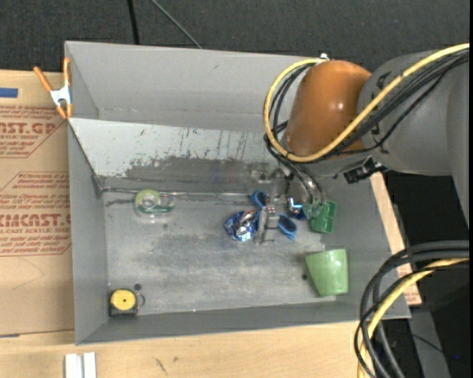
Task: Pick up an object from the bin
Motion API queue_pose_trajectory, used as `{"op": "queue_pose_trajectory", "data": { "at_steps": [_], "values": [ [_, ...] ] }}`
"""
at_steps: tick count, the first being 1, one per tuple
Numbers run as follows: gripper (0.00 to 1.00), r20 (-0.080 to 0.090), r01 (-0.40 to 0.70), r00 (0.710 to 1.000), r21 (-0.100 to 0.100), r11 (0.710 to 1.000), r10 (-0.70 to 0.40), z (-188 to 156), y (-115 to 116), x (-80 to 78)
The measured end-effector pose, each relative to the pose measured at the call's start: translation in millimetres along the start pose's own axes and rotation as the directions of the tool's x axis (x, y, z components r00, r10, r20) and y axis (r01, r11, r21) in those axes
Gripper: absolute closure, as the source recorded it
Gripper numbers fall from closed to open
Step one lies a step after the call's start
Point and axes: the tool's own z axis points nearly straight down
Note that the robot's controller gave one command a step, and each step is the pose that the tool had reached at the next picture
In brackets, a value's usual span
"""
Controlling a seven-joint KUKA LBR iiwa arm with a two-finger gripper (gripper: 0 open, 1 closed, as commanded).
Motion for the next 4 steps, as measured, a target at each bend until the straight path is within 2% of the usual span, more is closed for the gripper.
{"op": "queue_pose_trajectory", "data": {
  "at_steps": [1,2,3,4],
  "values": [
    [0.0,-0.007,-0.019,1.0,0.0,1.0,0.019,79.0,-17.1,-6.2],
    [1.0,0.0,-0.018,1.0,0.0,1.0,0.018,74.2,-16.4,-8.2],
    [0.0,0.0,-0.018,1.0,0.0,1.0,0.018,74.2,-16.4,-8.2],
    [0.0,0.001,-0.154,0.988,0.001,0.988,0.154,36.9,-128.9,27.8]
  ]
}}
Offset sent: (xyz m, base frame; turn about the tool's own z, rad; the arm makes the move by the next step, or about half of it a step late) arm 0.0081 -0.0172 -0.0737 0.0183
